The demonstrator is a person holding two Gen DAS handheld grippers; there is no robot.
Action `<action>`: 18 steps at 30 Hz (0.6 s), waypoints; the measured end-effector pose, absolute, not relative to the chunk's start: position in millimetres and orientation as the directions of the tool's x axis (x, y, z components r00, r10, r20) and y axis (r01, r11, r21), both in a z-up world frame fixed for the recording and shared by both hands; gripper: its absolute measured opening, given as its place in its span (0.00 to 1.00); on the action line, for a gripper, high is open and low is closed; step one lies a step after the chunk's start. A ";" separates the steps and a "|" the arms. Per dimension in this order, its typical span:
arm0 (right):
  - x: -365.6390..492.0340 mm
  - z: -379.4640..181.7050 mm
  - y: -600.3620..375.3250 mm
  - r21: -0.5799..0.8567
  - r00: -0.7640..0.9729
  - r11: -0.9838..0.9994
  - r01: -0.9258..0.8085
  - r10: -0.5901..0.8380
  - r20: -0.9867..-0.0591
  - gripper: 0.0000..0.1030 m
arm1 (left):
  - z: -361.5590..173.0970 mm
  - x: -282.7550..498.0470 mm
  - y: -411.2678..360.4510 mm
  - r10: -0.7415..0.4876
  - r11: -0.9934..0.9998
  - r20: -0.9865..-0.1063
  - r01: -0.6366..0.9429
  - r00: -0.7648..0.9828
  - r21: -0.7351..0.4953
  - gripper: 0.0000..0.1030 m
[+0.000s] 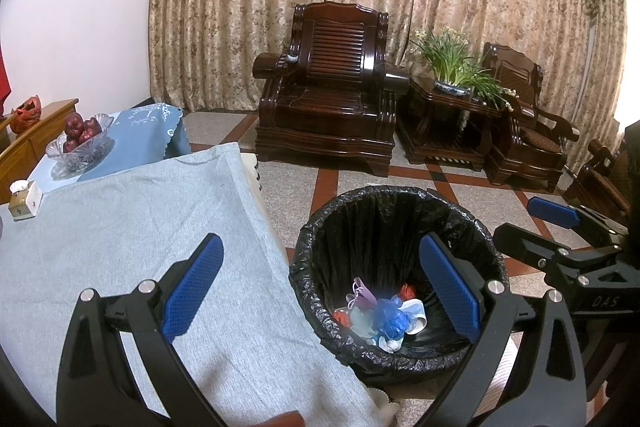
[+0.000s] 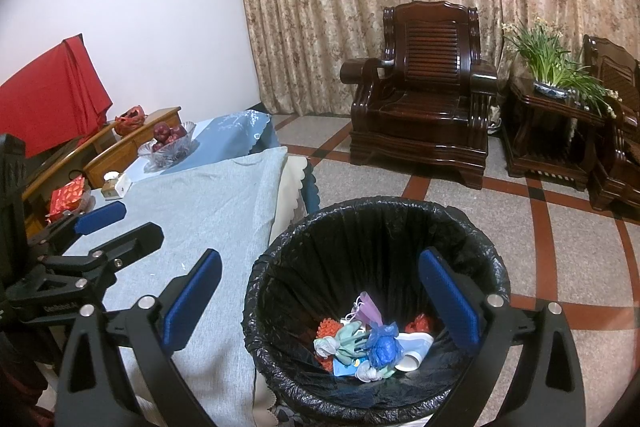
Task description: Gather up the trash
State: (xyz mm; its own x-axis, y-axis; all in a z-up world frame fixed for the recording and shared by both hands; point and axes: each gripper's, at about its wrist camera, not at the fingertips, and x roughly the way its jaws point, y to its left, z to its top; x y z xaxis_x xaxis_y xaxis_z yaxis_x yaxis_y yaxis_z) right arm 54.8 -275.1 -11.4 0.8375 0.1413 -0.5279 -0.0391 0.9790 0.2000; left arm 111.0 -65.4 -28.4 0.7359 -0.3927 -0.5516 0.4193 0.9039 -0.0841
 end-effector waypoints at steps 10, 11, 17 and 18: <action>55.5 -10.9 -275.7 0.200 0.837 0.979 -0.040 0.142 -0.529 0.94 | -28.6 111.4 -65.4 -0.393 0.904 -0.551 0.419 0.736 -0.085 0.93; 55.3 -10.7 -275.9 0.199 0.836 0.979 -0.040 0.142 -0.529 0.94 | -28.0 111.5 -65.1 -0.393 0.904 -0.552 0.419 0.736 -0.085 0.93; 55.7 -10.7 -275.6 0.199 0.836 0.979 -0.040 0.142 -0.530 0.94 | -28.4 111.3 -65.4 -0.393 0.904 -0.550 0.419 0.737 -0.086 0.93; 55.6 -10.4 -275.8 0.200 0.836 0.979 -0.040 0.142 -0.530 0.94 | -28.9 111.3 -65.6 -0.393 0.904 -0.550 0.419 0.737 -0.086 0.93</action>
